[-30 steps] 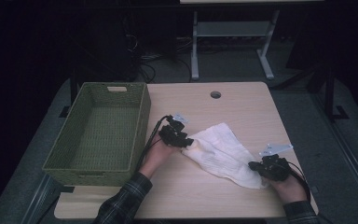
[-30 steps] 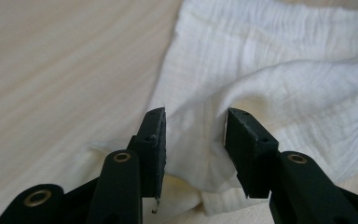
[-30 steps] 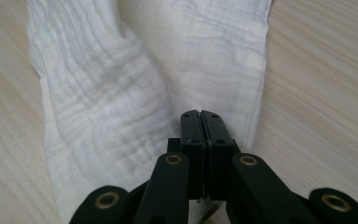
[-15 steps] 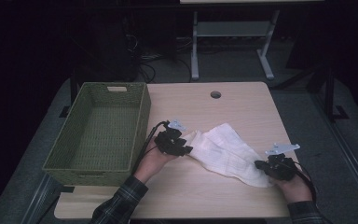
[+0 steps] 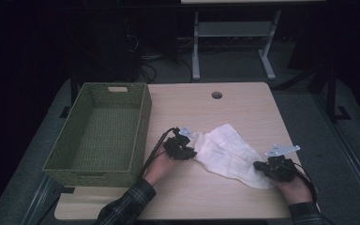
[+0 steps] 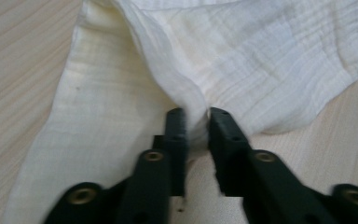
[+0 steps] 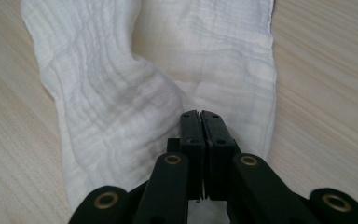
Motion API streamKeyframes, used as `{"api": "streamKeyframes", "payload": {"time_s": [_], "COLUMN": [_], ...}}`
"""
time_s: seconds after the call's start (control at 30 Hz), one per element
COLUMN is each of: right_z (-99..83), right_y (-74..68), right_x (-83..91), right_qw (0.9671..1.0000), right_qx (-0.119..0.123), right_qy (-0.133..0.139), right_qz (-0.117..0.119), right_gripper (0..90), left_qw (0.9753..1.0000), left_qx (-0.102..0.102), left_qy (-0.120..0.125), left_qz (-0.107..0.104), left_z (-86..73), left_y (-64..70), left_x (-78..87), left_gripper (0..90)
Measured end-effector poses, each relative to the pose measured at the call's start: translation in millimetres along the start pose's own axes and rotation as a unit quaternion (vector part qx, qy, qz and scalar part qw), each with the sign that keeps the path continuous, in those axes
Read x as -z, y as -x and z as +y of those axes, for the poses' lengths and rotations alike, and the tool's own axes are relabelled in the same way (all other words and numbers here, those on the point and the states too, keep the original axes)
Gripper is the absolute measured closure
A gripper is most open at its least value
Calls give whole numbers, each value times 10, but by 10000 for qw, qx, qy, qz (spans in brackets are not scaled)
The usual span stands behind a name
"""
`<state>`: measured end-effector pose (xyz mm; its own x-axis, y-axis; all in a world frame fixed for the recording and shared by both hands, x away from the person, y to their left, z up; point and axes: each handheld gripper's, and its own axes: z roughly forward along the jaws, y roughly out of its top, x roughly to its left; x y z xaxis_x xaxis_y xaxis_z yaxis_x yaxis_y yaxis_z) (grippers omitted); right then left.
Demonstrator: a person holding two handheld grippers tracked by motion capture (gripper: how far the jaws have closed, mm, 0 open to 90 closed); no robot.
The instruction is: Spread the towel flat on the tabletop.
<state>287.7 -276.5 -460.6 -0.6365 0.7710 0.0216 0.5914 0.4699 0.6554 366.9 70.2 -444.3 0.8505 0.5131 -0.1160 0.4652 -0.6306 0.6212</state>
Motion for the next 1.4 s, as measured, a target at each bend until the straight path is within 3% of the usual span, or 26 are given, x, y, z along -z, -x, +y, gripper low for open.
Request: {"api": "streamKeyframes", "payload": {"time_s": [0.27, 0.5, 0.67, 1.03, 1.2, 1.4], "right_z": [26, 112, 297, 733, 814, 784], "right_y": [-23, -45, -22, 61, 64, 89], "right_x": [9, -28, -114, -471, -655, -737], "right_qw": [9999, 9996, 9993, 9984, 9984, 9989], "right_qx": [24, -2, 53, -15, 15, 81], "right_qy": [78, 178, 294, 347, 113, -83], "right_qz": [83, 198, 230, 448, 552, 455], "right_gripper": [874, 877, 889, 898, 899, 899], "left_qw": [9996, 9994, 9991, 9993, 9993, 9993], "left_qx": [19, -2, 146, 74, 44, 12], "left_qy": [281, 189, 143, -48, -134, -205], "left_qz": [-102, -306, -359, -370, -341, -316], "left_z": [56, -89, -234, -336, -342, -347], "left_y": [94, 204, 276, 335, 320, 301], "left_x": [285, 473, 482, 423, 415, 394], "left_gripper": [852, 852, 852, 852, 853, 855]}}
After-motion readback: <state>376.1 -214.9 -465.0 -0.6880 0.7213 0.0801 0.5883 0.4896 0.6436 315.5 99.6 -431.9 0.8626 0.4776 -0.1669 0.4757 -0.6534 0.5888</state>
